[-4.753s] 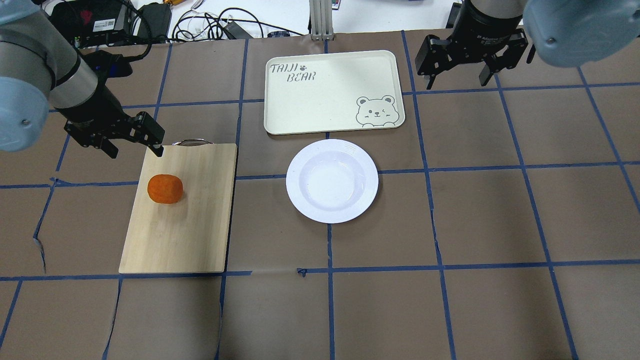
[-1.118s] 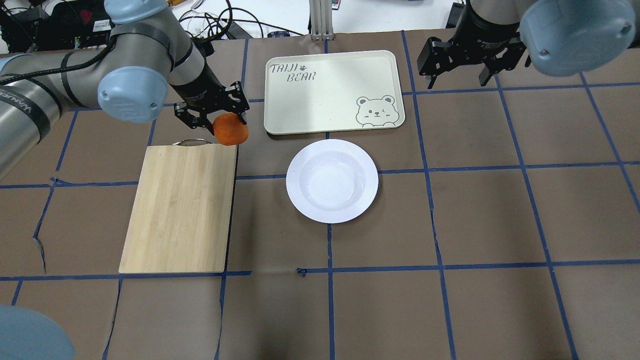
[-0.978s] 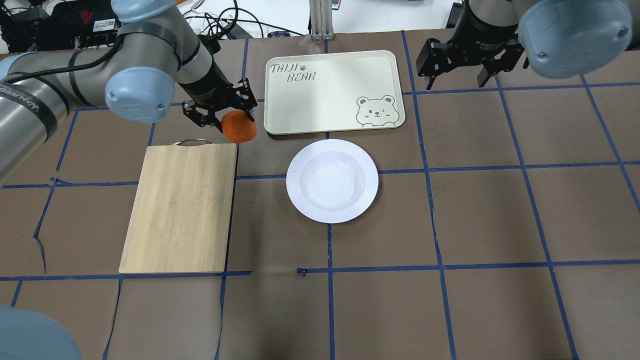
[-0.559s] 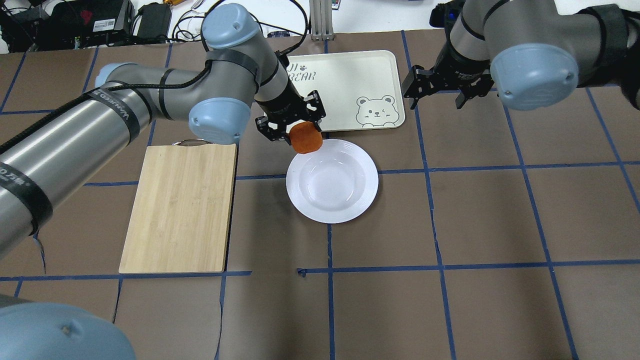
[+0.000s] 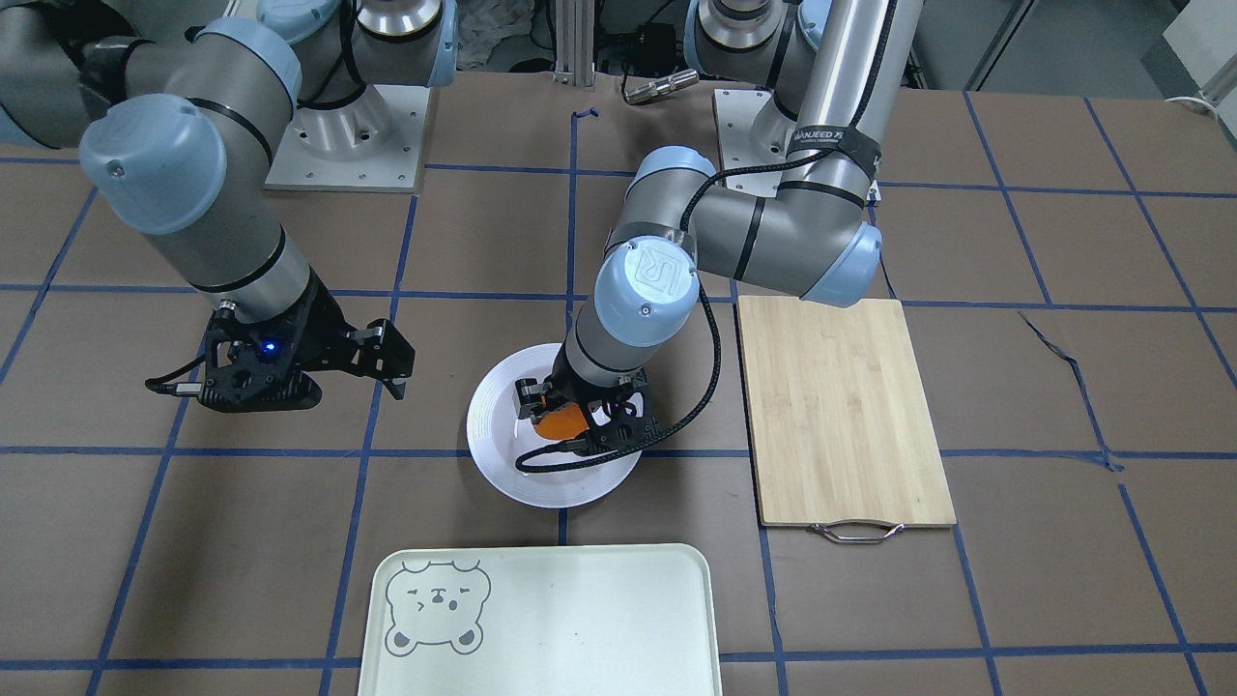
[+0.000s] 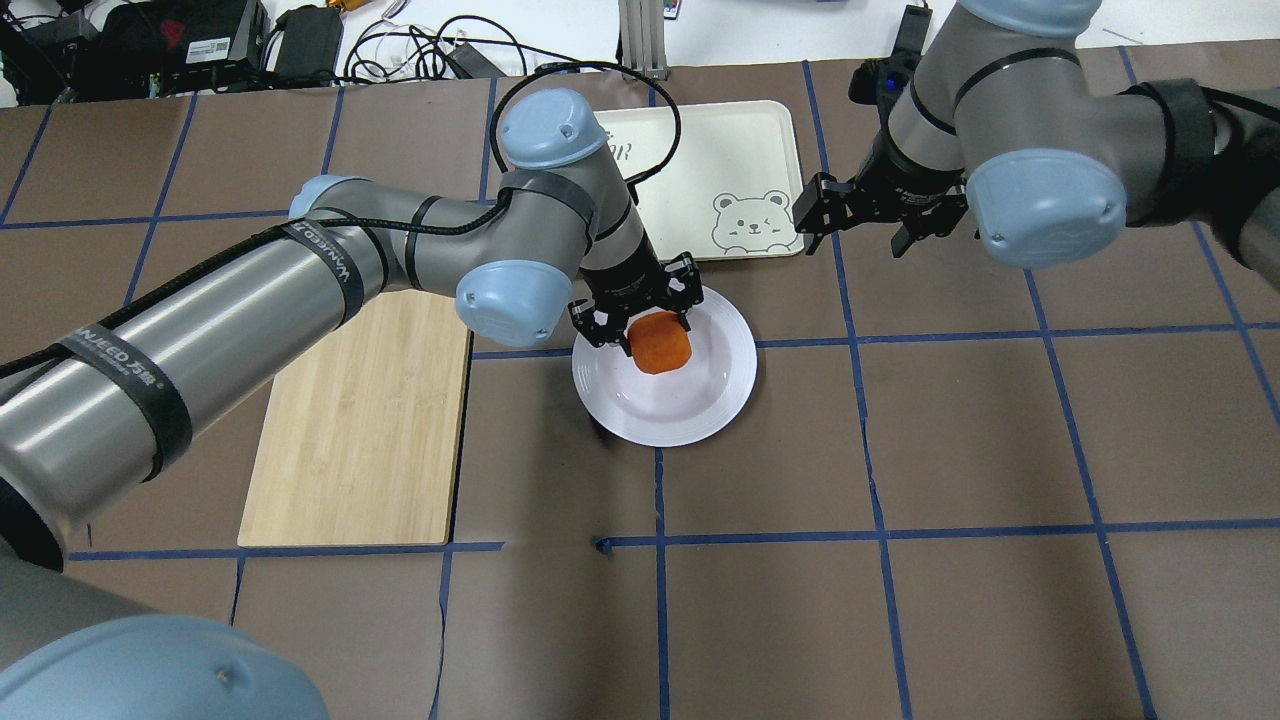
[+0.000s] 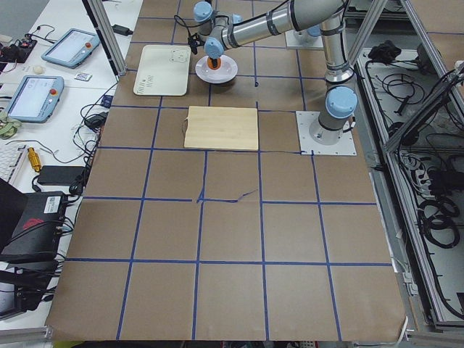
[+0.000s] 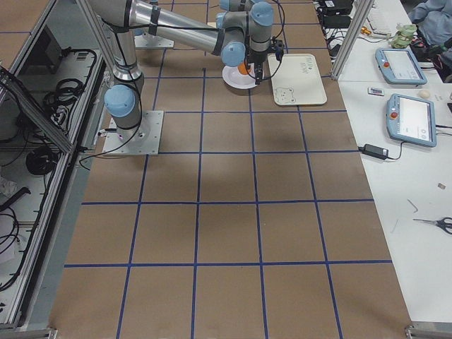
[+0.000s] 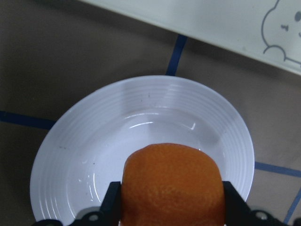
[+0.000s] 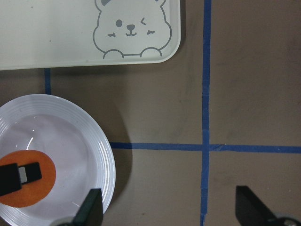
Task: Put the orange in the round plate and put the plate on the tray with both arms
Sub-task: 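Lift the orange with the left gripper and carry it over the white plate, then release the orange onto the plate with the left gripper while the right approaches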
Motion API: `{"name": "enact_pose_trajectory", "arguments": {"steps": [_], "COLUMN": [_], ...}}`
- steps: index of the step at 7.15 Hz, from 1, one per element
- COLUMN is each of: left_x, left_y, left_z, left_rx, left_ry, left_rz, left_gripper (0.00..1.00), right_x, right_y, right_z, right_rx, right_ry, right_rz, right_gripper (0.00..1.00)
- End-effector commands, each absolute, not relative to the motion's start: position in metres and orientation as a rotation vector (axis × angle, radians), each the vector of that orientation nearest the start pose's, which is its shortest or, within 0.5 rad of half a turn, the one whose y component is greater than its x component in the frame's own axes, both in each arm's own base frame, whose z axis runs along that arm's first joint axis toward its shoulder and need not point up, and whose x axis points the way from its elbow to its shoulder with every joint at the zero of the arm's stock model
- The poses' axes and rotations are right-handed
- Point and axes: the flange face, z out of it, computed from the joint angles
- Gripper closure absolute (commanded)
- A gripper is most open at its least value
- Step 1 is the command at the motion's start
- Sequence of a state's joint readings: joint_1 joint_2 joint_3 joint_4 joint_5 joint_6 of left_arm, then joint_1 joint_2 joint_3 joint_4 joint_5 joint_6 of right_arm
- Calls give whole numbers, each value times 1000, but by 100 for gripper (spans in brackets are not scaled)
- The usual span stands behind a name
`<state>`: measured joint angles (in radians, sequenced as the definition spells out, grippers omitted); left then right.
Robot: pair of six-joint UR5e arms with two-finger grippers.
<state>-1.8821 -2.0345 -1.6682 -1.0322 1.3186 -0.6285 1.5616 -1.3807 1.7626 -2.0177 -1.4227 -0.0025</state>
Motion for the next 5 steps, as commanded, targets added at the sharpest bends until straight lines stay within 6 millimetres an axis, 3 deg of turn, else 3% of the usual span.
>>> {"name": "enact_pose_trajectory", "arguments": {"steps": [1,3,5], "left_x": [-335,-284,-198], "left_y": [-542,-564,-584], "left_z": [255,277,324], "left_rx": [-567,-355,-259], "left_ry": [3300,3193,3158], "left_rz": [129,-44,-78], "left_gripper": [0,0,0], "right_x": [146,152,161], "right_y": [-540,-531,-528], "right_z": [315,299,259], "right_rx": [9,13,83], "right_ry": [2949,2920,2834], "right_rz": [-101,-107,-78], "right_gripper": [0,0,0]}}
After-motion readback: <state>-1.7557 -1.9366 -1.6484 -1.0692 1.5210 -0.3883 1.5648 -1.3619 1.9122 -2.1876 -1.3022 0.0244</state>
